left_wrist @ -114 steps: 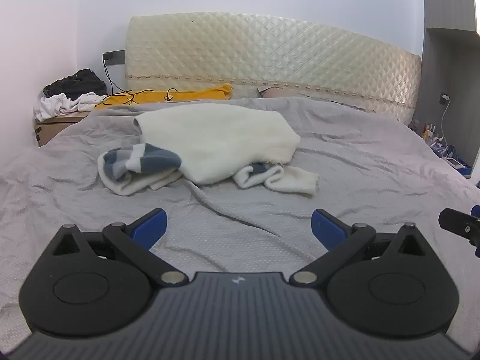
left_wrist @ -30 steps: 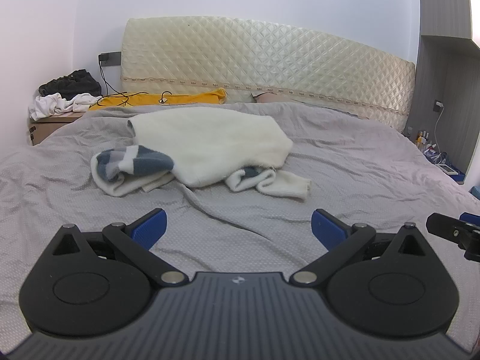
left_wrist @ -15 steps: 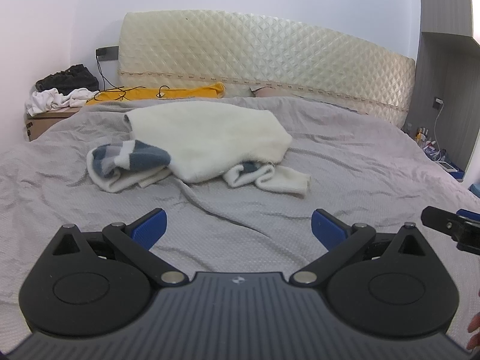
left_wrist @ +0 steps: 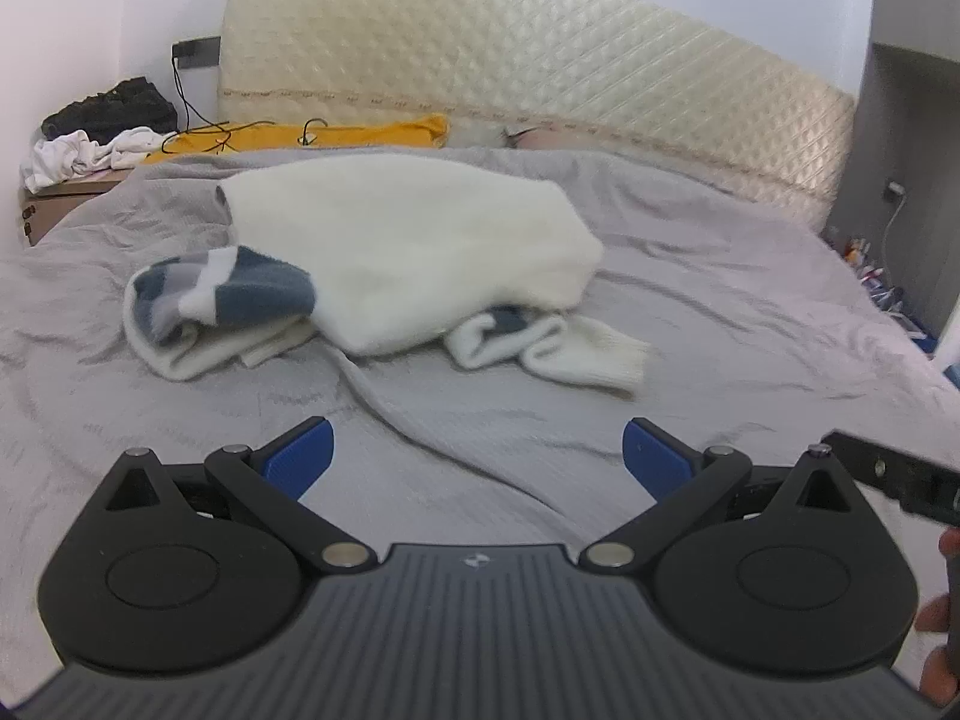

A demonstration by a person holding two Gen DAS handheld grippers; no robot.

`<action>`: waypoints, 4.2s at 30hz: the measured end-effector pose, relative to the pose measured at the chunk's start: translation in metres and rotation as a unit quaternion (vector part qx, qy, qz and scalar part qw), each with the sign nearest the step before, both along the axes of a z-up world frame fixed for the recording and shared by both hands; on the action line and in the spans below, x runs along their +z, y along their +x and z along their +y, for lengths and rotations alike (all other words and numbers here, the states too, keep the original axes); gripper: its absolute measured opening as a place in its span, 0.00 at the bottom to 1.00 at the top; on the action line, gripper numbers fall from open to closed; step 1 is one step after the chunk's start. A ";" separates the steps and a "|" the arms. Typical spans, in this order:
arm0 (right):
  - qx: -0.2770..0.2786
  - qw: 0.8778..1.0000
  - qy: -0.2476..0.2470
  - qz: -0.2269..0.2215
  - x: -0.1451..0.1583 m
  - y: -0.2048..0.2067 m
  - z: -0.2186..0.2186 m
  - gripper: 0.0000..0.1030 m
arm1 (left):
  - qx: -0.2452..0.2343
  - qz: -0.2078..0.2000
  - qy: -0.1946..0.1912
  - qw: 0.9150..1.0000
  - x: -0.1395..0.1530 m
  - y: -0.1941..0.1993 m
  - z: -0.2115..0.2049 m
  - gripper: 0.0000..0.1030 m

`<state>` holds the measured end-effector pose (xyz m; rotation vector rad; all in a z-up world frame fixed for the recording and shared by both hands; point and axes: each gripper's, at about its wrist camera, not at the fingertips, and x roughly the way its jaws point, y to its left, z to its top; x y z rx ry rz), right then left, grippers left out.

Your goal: Fold large clothes

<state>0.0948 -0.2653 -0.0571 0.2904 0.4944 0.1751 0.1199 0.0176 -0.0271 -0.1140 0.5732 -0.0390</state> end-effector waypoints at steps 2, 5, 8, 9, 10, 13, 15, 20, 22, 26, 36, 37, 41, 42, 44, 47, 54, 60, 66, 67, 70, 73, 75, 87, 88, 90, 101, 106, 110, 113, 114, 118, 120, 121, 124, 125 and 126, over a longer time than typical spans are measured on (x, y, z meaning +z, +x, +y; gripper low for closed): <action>0.008 1.000 -0.004 0.014 -0.008 0.016 0.008 1.00 | 0.009 0.010 0.001 1.000 -0.007 0.024 0.006 1.00; 0.020 0.999 -0.024 0.028 -0.019 0.040 0.021 1.00 | 0.026 0.031 -0.009 0.999 -0.019 0.062 0.015 1.00; 0.038 0.998 -0.051 0.022 -0.030 0.059 0.031 1.00 | 0.037 0.050 -0.017 0.998 -0.037 0.096 0.022 1.00; 0.042 0.997 -0.058 0.023 -0.033 0.067 0.033 1.00 | 0.041 0.055 -0.013 0.998 -0.044 0.106 0.022 1.00; 0.047 0.997 -0.064 0.025 -0.038 0.076 0.035 1.00 | 0.047 0.061 -0.006 0.997 -0.051 0.118 0.022 1.00; 0.057 0.995 -0.073 0.023 -0.051 0.102 0.038 1.00 | 0.061 0.065 0.016 0.996 -0.070 0.145 0.022 1.00; 0.059 0.995 -0.073 0.017 -0.059 0.118 0.038 0.99 | 0.068 0.061 0.024 0.995 -0.080 0.161 0.023 1.00; 0.049 0.998 -0.046 -0.003 -0.075 0.156 0.038 0.94 | 0.084 0.045 0.048 0.994 -0.099 0.189 0.028 1.00; 0.052 0.999 -0.012 0.000 -0.083 0.168 0.034 0.93 | 0.082 0.040 0.062 0.994 -0.107 0.197 0.028 1.00; 0.063 0.998 0.003 0.024 -0.096 0.191 0.040 0.70 | 0.094 0.028 0.110 0.989 -0.120 0.216 0.022 0.99; 0.059 0.995 0.080 0.019 -0.107 0.219 0.030 0.33 | 0.132 0.017 0.147 0.980 -0.137 0.245 0.035 0.78; 0.060 0.994 0.088 0.018 -0.108 0.219 0.028 0.26 | 0.133 0.013 0.150 0.980 -0.136 0.246 0.038 0.69; 0.056 0.995 0.077 0.008 -0.101 0.214 0.030 0.13 | 0.143 -0.030 0.155 0.977 -0.130 0.237 0.043 0.33; 0.053 0.996 0.067 0.005 -0.098 0.212 0.031 0.12 | 0.144 -0.041 0.158 0.976 -0.128 0.233 0.045 0.32; 0.049 0.998 0.044 0.008 -0.086 0.210 0.033 0.11 | 0.147 -0.052 0.146 0.977 -0.119 0.226 0.050 0.28; 0.042 0.998 0.039 0.012 -0.066 0.201 0.027 0.11 | 0.155 -0.084 0.130 0.976 -0.095 0.206 0.056 0.25; 0.032 0.999 0.000 0.002 -0.032 0.140 0.007 0.10 | 0.183 -0.134 0.134 0.965 -0.038 0.142 0.074 0.24; -0.013 0.999 0.004 -0.038 0.016 0.093 -0.026 0.09 | 0.201 -0.164 0.107 0.960 0.016 0.071 0.093 0.24; -0.068 0.993 -0.007 -0.098 0.061 0.042 -0.069 0.09 | 0.195 -0.201 0.090 0.956 0.059 0.000 0.098 0.23; -0.078 0.991 -0.010 -0.104 0.065 0.034 -0.076 0.09 | 0.191 -0.207 0.087 0.956 0.064 -0.010 0.097 0.23; -0.107 0.985 -0.049 -0.123 0.082 0.017 -0.101 0.09 | 0.179 -0.201 0.058 0.961 0.071 -0.043 0.098 0.23; -0.139 0.981 -0.073 -0.109 0.085 0.016 -0.130 0.09 | 0.170 -0.169 0.027 0.970 0.064 -0.052 0.102 0.23; -0.156 0.982 -0.057 -0.085 0.074 0.027 -0.151 0.09 | 0.159 -0.145 0.023 0.976 0.059 -0.044 0.102 0.23; -0.186 0.977 -0.081 0.070 -0.038 0.121 -0.173 0.11 | 0.126 -0.049 0.075 0.988 0.009 0.069 0.105 0.27; -0.185 0.975 -0.092 0.077 -0.044 0.126 -0.170 0.11 | 0.125 -0.043 0.082 0.988 0.002 0.081 0.106 0.28; -0.182 0.973 -0.107 0.094 -0.056 0.140 -0.169 0.12 | 0.120 -0.026 0.092 0.988 -0.014 0.104 0.108 0.28; -0.203 0.968 -0.098 0.111 -0.093 0.167 -0.175 0.12 | 0.089 0.021 0.113 0.989 -0.082 0.161 0.100 0.28; -0.209 0.968 -0.091 0.105 -0.083 0.162 -0.176 0.17 | 0.090 0.014 0.088 0.992 -0.075 0.156 0.107 0.28; -0.204 0.973 -0.069 0.086 -0.069 0.144 -0.177 0.69 | 0.090 0.008 0.058 0.994 -0.058 0.137 0.109 0.42; -0.197 0.976 -0.059 0.072 -0.053 0.123 -0.174 0.68 | 0.084 0.004 0.039 0.996 -0.040 0.113 0.105 0.55; -0.197 0.977 -0.055 0.067 -0.048 0.115 -0.173 0.68 | 0.077 -0.002 0.031 0.997 -0.034 0.103 0.104 0.56; -0.192 0.980 -0.039 0.040 -0.021 0.084 -0.159 0.68 | 0.041 -0.025 0.064 0.997 -0.007 0.061 0.088 0.64; -0.178 0.983 -0.031 0.026 -0.012 0.068 -0.145 0.68 | 0.017 -0.024 0.059 0.998 0.000 0.045 0.081 0.64; -0.170 0.985 -0.028 0.021 -0.010 0.061 -0.137 0.68 | 0.001 -0.019 0.053 0.998 0.002 0.039 0.078 0.65; -0.133 0.991 -0.023 0.018 -0.011 0.045 -0.103 0.68 | -0.028 0.008 0.042 0.999 0.000 0.031 0.070 0.65; -0.113 0.993 -0.026 0.020 -0.013 0.043 -0.090 0.68 | -0.033 0.018 0.043 0.998 -0.003 0.031 0.066 0.65; -0.095 0.995 -0.033 0.021 -0.015 0.042 -0.078 0.68 | -0.033 0.026 0.047 0.998 -0.007 0.032 0.064 0.65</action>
